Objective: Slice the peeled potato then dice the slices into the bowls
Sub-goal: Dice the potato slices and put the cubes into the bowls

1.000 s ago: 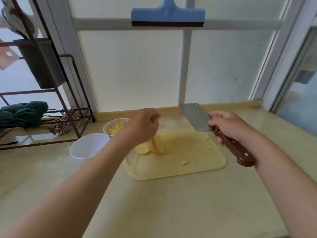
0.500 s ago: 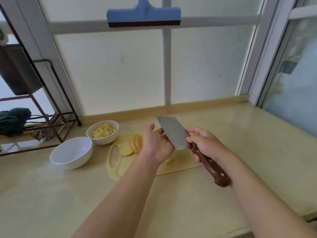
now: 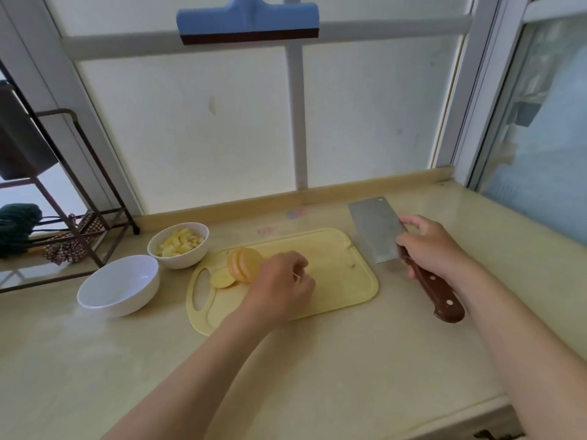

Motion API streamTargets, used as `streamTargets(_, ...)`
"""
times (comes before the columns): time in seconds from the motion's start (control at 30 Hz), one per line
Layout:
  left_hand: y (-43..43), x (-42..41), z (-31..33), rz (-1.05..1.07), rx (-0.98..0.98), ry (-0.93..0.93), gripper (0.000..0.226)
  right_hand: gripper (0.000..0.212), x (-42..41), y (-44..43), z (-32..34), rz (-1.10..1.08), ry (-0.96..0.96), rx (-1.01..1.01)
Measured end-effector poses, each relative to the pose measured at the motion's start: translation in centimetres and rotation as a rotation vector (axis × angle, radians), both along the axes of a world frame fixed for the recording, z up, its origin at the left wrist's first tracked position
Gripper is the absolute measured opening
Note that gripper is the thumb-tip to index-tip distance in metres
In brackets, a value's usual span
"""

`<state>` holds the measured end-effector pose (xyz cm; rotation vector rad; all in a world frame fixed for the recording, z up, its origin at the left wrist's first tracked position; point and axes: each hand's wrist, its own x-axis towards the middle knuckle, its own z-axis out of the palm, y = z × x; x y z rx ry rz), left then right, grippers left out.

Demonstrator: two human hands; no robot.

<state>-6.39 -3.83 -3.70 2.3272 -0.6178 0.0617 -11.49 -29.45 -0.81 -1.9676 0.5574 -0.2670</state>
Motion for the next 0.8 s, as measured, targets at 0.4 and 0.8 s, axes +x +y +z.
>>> streamTargets(0.4,0.1,0.2,-1.5,-0.175,0.222,-0.243,0.031,0.056,0.6,-1.4,-1.1,0.116,0.117,-0.115)
streamTargets(0.8,-1.3,0.7,-1.7,-0.123,0.086,-0.226,0.026,0.057,-0.3,-0.3,-0.9,0.245,0.196,-0.252)
